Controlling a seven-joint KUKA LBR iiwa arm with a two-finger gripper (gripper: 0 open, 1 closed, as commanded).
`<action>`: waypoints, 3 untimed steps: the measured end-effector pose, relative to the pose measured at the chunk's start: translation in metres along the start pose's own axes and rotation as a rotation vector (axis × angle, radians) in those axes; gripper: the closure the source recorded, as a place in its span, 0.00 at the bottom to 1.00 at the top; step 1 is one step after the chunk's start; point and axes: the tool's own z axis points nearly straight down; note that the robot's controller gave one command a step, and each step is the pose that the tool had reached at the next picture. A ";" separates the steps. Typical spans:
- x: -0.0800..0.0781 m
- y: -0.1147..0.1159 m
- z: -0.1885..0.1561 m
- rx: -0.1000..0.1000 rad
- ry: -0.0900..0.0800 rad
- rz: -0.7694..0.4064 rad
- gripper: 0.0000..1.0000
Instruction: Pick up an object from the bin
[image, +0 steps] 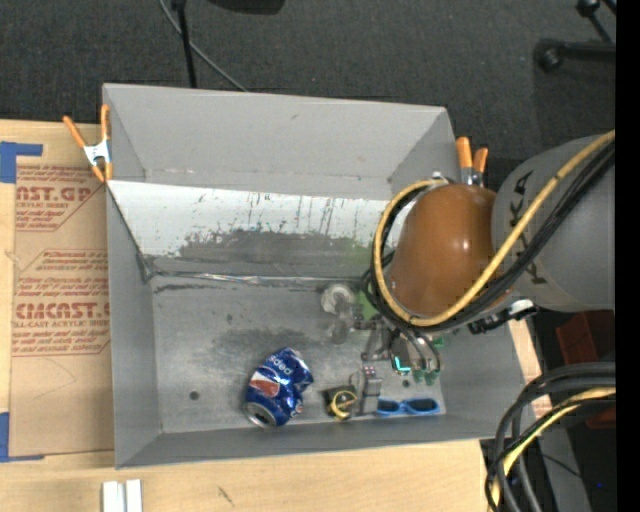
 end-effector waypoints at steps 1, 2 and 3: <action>-0.006 -0.075 0.093 0.003 -0.024 -0.101 0.00; -0.008 -0.124 0.061 0.003 -0.012 -0.031 0.00; -0.004 -0.135 0.051 0.000 -0.010 0.050 0.00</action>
Offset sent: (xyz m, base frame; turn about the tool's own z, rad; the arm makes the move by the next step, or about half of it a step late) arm 0.0010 -0.0724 -0.0921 -0.1084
